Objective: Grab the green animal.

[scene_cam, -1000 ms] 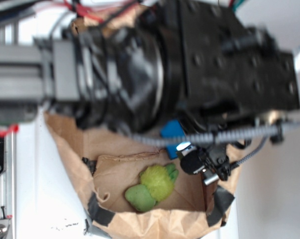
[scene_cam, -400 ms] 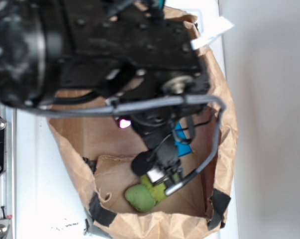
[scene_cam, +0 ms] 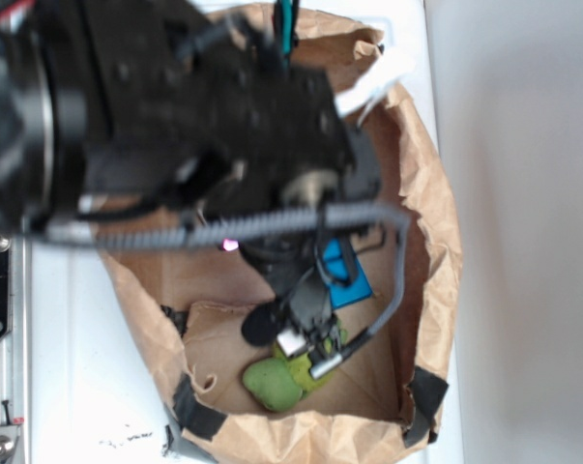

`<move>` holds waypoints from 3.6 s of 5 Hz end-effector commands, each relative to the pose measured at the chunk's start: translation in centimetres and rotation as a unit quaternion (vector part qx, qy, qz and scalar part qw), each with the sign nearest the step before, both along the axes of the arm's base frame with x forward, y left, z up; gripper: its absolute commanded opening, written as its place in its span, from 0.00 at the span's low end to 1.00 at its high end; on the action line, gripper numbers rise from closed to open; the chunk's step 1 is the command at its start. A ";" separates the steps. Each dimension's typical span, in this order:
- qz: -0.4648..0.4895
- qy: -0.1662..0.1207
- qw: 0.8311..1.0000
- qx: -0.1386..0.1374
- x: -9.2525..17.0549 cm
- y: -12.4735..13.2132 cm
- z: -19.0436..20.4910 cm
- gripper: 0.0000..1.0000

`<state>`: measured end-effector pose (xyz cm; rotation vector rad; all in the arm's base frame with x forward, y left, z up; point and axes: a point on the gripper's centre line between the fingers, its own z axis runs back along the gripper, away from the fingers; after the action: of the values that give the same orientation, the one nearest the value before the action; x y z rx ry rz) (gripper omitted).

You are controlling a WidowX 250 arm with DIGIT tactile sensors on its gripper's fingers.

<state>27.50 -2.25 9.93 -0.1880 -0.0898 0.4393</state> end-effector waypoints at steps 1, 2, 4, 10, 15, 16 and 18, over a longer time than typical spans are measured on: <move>-0.019 -0.014 1.000 0.008 0.5 -1.4 -0.4 1.00; -0.019 -0.014 1.000 0.008 0.5 -1.4 -0.4 1.00; -0.019 -0.014 1.000 0.008 0.5 -1.4 -0.4 1.00; 0.009 -0.039 0.996 -0.079 2.5 -4.1 -2.1 1.00; -0.029 -0.022 0.999 0.008 0.6 -7.5 -9.2 0.71; -0.023 -0.032 0.999 0.016 1.2 -6.7 -8.4 0.00; 0.024 -0.048 0.999 0.002 4.0 -1.8 -5.1 0.00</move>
<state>30.65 -4.91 3.36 -0.1850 -0.1297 0.4759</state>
